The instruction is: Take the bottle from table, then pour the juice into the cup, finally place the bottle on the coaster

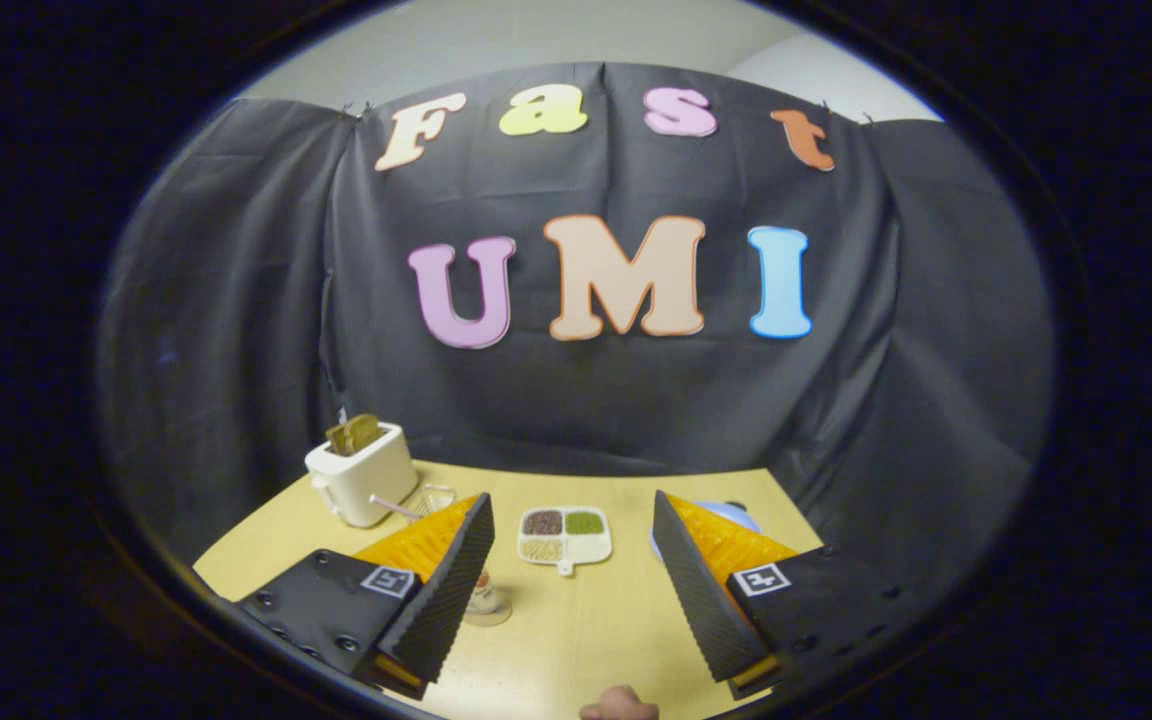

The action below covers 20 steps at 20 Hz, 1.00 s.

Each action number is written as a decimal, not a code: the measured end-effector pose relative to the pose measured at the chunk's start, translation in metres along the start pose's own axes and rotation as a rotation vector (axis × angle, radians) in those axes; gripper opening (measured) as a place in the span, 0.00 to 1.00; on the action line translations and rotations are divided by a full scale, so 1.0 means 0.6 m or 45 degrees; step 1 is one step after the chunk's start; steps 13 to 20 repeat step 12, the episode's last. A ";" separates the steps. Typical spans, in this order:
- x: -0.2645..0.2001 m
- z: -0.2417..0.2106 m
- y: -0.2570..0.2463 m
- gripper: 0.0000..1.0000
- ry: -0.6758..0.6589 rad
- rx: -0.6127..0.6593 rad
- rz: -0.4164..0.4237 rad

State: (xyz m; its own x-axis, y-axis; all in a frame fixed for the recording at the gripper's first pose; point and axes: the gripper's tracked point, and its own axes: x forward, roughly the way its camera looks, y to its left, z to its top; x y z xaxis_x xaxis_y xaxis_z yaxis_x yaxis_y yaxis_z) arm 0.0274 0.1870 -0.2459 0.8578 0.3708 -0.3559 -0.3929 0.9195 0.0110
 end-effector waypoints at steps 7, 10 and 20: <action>-0.030 0.120 -0.066 0.99 -0.169 -0.014 -0.061; -0.035 0.137 -0.074 0.99 -0.198 -0.022 -0.062; -0.037 0.157 -0.082 0.99 -0.232 -0.050 -0.068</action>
